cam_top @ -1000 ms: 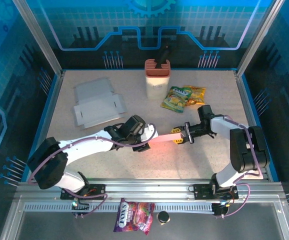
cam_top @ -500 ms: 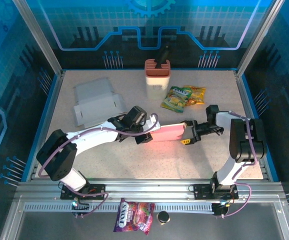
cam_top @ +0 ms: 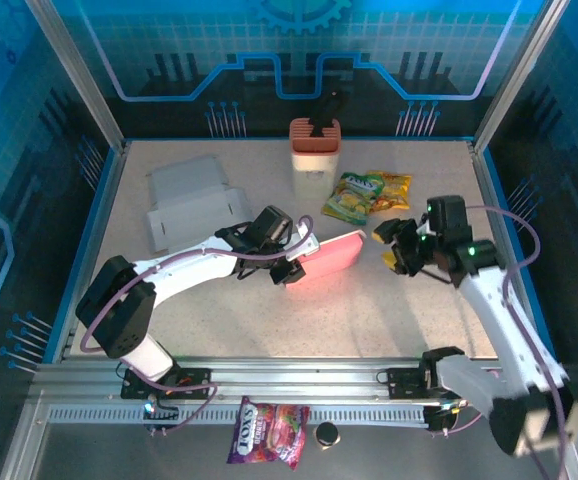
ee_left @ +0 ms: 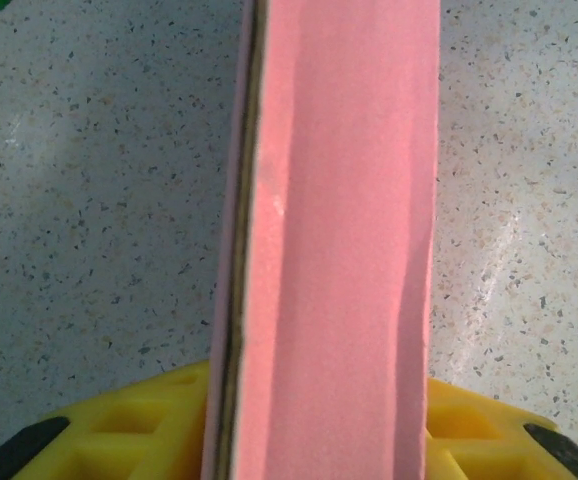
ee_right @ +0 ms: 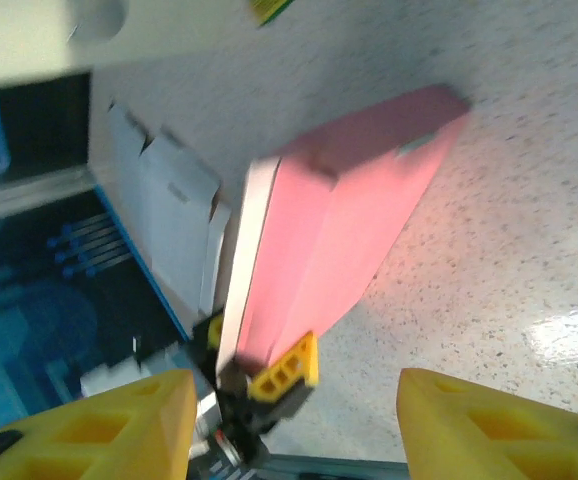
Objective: Fold the paper box
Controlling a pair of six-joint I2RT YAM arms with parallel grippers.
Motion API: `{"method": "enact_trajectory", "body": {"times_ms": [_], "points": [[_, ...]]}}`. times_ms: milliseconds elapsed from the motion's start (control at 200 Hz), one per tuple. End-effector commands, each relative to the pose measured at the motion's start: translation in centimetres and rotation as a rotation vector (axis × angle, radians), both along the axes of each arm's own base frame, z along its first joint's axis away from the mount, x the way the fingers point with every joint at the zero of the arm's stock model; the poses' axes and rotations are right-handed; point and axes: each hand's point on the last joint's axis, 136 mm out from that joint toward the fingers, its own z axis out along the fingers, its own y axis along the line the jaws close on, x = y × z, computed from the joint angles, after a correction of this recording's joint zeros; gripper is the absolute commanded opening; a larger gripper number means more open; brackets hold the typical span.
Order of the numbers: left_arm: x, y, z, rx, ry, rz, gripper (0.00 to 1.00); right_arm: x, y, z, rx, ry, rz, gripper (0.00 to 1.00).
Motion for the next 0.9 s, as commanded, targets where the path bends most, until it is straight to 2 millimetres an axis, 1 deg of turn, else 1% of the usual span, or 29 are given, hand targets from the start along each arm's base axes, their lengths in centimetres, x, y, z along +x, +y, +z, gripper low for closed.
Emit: {"method": "enact_trajectory", "body": {"times_ms": [0, 90, 150, 235, 325, 440, 520, 680, 770, 895], "points": [[-0.1, 0.0, 0.2, 0.008, 0.041, 0.029, 0.39, 1.6, 0.7, -3.4, -0.041, -0.018, -0.103, 0.53], [-0.3, 0.1, 0.1, 0.016, 0.047, 0.029, 0.40, 2.4, 3.4, -3.2, -0.028, -0.071, -0.058, 0.52], [-0.3, 0.2, 0.1, 0.023, 0.050, 0.027, 0.40, 3.2, 4.8, -3.1, -0.005, -0.090, -0.041, 0.52], [-0.4, 0.3, 0.1, 0.031, 0.050, 0.024, 0.40, 3.8, 5.8, -3.5, 0.016, -0.087, -0.035, 0.51], [-0.4, 0.4, 0.1, 0.037, 0.050, 0.022, 0.40, 4.1, 6.4, -4.2, 0.011, -0.065, -0.027, 0.51], [-0.4, 0.5, 0.0, 0.041, 0.051, 0.022, 0.41, 4.3, 6.4, -5.3, 0.006, -0.044, -0.038, 0.50], [-0.4, 0.4, 0.0, 0.041, 0.051, 0.021, 0.41, 4.2, 6.4, -6.3, 0.010, -0.019, -0.048, 0.47], [-0.3, 0.4, 0.2, 0.038, 0.046, 0.020, 0.42, 3.2, 5.8, -8.5, -0.029, 0.044, -0.053, 0.45], [-0.3, 0.4, 0.2, 0.039, 0.044, 0.019, 0.43, 2.1, 5.2, -10.1, -0.059, 0.114, -0.064, 0.40], [-0.3, 0.4, 0.3, 0.039, 0.041, 0.017, 0.44, 1.0, 4.8, -10.8, -0.095, 0.169, -0.069, 0.35]]}}
